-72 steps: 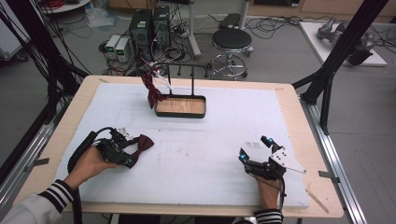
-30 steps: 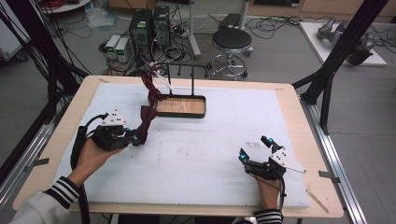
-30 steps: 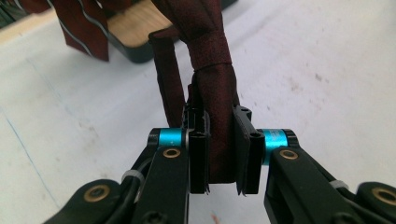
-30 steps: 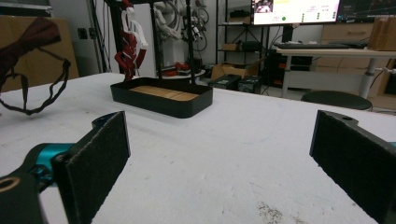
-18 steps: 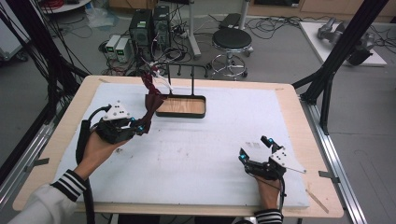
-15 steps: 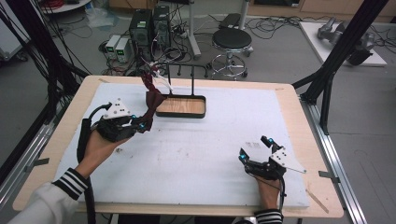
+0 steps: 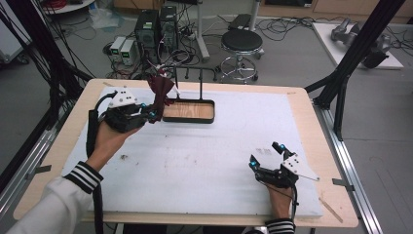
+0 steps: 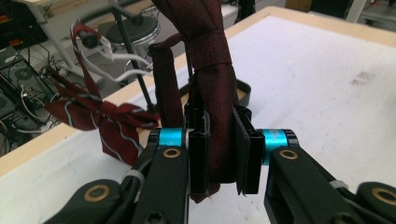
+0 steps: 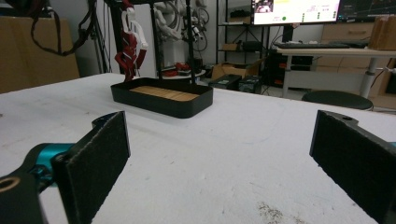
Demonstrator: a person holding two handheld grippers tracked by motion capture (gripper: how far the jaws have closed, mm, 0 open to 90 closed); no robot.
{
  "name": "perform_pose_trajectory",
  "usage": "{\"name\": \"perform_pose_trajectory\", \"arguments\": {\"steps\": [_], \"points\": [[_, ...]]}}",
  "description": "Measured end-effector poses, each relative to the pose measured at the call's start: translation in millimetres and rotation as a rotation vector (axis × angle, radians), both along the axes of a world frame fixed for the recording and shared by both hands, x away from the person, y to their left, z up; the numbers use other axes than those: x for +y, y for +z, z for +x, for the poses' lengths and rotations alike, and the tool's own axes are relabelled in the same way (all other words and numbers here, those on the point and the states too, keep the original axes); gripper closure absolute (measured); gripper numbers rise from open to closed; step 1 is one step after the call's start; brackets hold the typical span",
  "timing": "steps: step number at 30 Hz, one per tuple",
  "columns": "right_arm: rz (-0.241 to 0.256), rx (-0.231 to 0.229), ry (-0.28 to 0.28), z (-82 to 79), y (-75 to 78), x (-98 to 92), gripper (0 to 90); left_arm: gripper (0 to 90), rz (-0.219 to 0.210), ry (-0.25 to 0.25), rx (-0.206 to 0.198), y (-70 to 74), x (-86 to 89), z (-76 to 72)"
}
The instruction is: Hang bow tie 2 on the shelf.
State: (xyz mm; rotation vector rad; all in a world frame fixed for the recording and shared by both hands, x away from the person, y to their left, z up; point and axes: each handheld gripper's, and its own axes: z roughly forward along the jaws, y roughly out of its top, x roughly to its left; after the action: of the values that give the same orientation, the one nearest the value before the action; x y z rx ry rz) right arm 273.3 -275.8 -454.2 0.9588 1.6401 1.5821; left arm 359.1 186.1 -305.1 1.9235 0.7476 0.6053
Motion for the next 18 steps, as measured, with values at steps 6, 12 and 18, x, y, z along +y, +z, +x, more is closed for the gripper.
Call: {"name": "perform_pose_trajectory", "arguments": {"steps": [6, 12, 18], "points": [[0.001, 0.002, -0.001, -0.1, 0.0, 0.0, 4.0, 77.9, -0.01, -0.011, -0.014, 7.9, -10.1, 10.5], [0.0, 0.002, -0.001, -0.2, 0.0, 0.0, 4.0, 78.0, -0.013, -0.017, -0.018, 13.4, -19.6, 22.0], [0.001, 0.003, -0.001, -0.2, 0.0, 0.0, 4.0, 78.0, -0.031, -0.025, -0.02, 14.9, -28.4, 31.4]]}}
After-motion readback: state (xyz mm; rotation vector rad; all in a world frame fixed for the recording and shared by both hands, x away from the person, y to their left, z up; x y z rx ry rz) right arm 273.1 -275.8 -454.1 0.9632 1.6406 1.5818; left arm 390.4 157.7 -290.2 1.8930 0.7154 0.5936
